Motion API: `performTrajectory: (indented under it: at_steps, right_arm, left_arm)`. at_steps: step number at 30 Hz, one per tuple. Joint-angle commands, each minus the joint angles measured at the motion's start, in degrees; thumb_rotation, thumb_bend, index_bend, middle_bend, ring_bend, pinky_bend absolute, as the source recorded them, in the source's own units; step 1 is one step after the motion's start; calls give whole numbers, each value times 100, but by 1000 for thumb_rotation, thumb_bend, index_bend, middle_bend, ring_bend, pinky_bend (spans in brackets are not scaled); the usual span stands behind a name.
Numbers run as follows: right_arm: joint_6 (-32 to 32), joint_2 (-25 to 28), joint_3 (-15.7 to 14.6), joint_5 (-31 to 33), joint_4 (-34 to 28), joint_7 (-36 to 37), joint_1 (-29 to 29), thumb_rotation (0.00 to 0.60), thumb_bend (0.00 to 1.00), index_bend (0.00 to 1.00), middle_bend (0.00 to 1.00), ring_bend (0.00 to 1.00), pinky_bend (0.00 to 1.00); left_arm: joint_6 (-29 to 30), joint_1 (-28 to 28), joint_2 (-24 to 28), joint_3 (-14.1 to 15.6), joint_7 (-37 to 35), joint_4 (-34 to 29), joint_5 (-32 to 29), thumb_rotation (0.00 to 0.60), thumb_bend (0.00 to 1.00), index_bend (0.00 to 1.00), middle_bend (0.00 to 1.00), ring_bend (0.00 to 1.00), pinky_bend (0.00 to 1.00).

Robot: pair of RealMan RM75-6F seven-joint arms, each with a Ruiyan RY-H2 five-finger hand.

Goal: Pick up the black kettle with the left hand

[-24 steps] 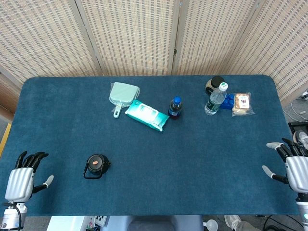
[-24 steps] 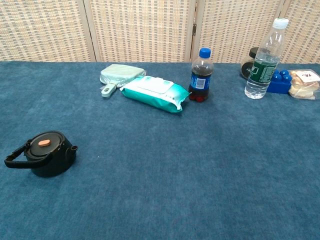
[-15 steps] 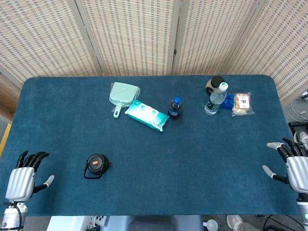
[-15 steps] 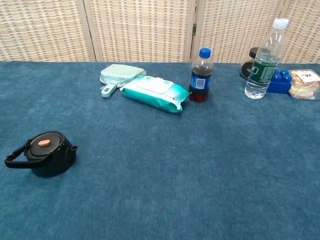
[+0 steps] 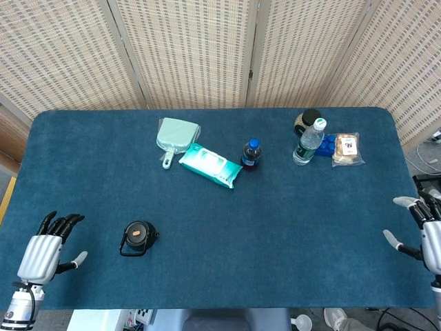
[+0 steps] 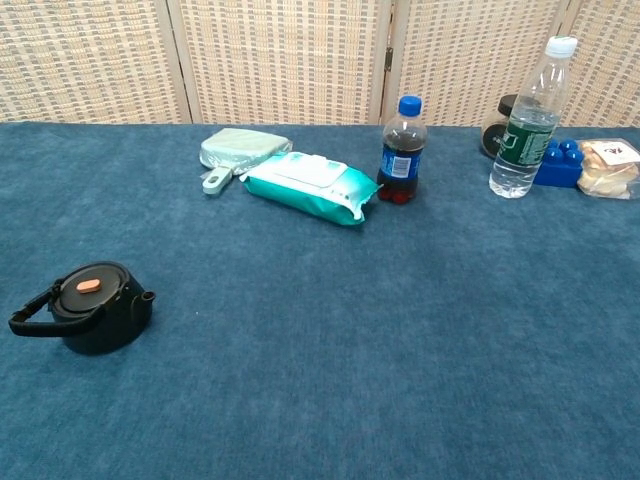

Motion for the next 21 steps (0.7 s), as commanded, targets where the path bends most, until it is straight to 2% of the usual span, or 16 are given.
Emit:
performTrajectory:
  at_steps: [1,9,21]
  right_arm:
    - [20,-17,9,18,12,-11,-15,600,202,300,300,138,162]
    - [20,-44,30,47,51,-22,-20,600,203,280,295,138,162]
    - [-12,-107,4,119,208,101,-75,600,203,280,292,138,162]
  left_arm:
    - [-139,-99,59,38,19,-69,49,600,165,148,159,181,42]
    - [-529,-354,22,138,175,-178,187,600,135,103,128,174,38]
    - [-1011,-714,-121,268,497,-338,403,600,135,105,128,174,37]
